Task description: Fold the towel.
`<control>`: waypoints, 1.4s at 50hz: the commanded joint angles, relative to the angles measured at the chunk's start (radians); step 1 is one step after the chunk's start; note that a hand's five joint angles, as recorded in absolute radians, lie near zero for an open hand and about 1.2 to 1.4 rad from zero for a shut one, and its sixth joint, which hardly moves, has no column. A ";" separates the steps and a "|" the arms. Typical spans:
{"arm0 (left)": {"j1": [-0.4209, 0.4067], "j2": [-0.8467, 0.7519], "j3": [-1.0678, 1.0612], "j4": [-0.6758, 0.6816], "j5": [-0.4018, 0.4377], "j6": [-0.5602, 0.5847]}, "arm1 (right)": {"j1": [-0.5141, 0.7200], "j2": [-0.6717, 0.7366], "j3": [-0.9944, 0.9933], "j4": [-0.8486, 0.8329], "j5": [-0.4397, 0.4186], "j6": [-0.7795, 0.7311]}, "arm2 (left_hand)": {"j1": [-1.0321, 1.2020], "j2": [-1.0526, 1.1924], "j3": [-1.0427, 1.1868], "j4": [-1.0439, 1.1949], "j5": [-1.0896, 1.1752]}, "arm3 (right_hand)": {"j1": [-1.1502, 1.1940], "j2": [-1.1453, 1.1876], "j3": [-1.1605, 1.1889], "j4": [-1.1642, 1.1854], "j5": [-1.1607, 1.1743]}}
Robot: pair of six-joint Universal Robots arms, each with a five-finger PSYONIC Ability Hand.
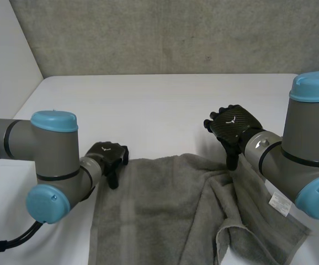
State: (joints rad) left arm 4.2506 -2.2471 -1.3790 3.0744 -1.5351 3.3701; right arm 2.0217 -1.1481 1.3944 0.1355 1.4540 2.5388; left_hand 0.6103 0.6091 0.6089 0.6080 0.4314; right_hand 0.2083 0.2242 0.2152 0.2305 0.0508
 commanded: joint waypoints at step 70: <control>-0.005 0.023 -0.072 0.119 -0.074 0.003 | -0.001 0.010 0.002 -0.002 0.000 -0.015 | 0.232 0.233 0.233 0.234 0.236 | -0.034 -0.050 -0.041 -0.056 -0.051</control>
State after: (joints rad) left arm 4.2461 -2.2208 -1.4500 3.1922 -1.6092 3.3732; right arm 2.0198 -1.1382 1.3944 0.1334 1.4542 2.5238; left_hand 0.7589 0.7589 0.7591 0.7581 0.5824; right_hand 0.2083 0.2242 0.2152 0.2304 0.0508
